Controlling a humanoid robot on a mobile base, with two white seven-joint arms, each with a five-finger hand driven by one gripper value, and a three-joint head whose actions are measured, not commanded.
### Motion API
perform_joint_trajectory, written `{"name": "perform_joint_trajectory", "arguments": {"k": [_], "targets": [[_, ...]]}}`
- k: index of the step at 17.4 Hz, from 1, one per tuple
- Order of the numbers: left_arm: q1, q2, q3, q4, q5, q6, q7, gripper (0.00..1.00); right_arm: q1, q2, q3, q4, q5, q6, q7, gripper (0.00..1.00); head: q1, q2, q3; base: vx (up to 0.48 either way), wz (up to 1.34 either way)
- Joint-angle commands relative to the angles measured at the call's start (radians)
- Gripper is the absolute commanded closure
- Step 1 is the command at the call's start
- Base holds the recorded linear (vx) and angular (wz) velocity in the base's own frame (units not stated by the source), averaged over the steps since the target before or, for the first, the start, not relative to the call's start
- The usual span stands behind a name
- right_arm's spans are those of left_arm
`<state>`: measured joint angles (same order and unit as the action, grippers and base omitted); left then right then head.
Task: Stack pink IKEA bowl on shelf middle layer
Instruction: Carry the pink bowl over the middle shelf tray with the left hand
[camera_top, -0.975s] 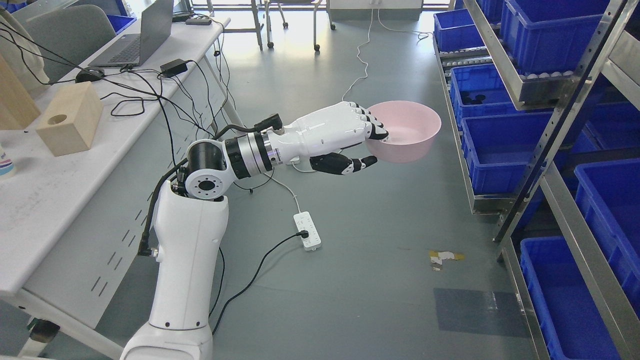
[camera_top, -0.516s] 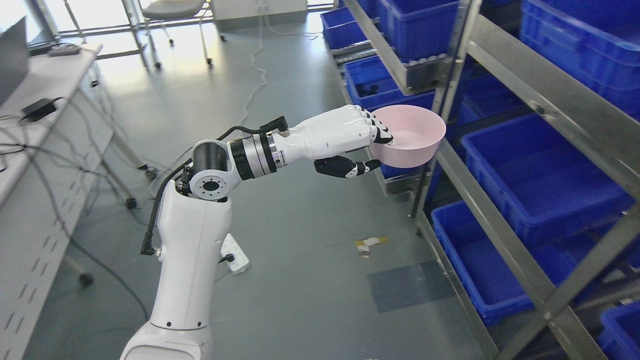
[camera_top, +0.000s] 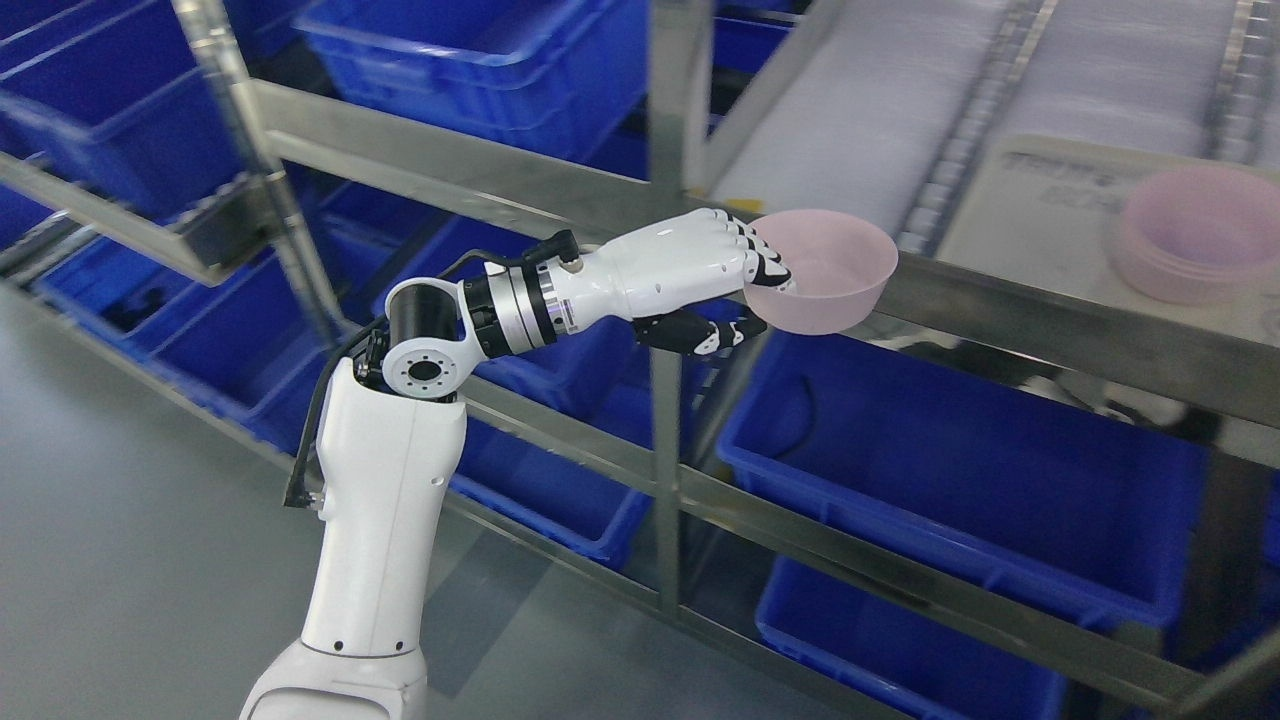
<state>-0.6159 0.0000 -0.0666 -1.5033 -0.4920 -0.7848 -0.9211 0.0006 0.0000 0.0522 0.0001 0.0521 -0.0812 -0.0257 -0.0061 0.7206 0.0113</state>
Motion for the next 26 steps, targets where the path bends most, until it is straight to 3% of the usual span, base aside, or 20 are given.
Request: {"name": "perform_joint_trajectory", "arguments": {"k": [1,10,16,26], "targets": [[-0.155,0.017,0.207,0.009,-0.003,-0.001,0.015,0.98,0.004,-0.017,0.000,-0.018,0.000,0.000,0.007,0.00,0.0000,0.000,0.000,-0.002,-1.54],[-0.217,0.017,0.268,0.100,-0.171,-0.001,-0.055,0.98,0.004,-0.017,0.000,-0.018,0.000,0.000,0.007,0.00,0.0000,0.000,0.000,0.039,-0.92],[-0.255,0.017,0.018,0.300,-0.227,-0.001,-0.061,0.97,0.004,-0.017,0.000,-0.018,0.000,0.000,0.007,0.00,0.0000,0.000,0.000,0.027,-0.11],[-0.298,0.017,0.028,0.343,-0.355,-0.001,0.013,0.97,0.002,-0.017,0.000,-0.018,0.000,0.000,0.007,0.00,0.0000,0.000,0.000,0.007,-0.03]]}}
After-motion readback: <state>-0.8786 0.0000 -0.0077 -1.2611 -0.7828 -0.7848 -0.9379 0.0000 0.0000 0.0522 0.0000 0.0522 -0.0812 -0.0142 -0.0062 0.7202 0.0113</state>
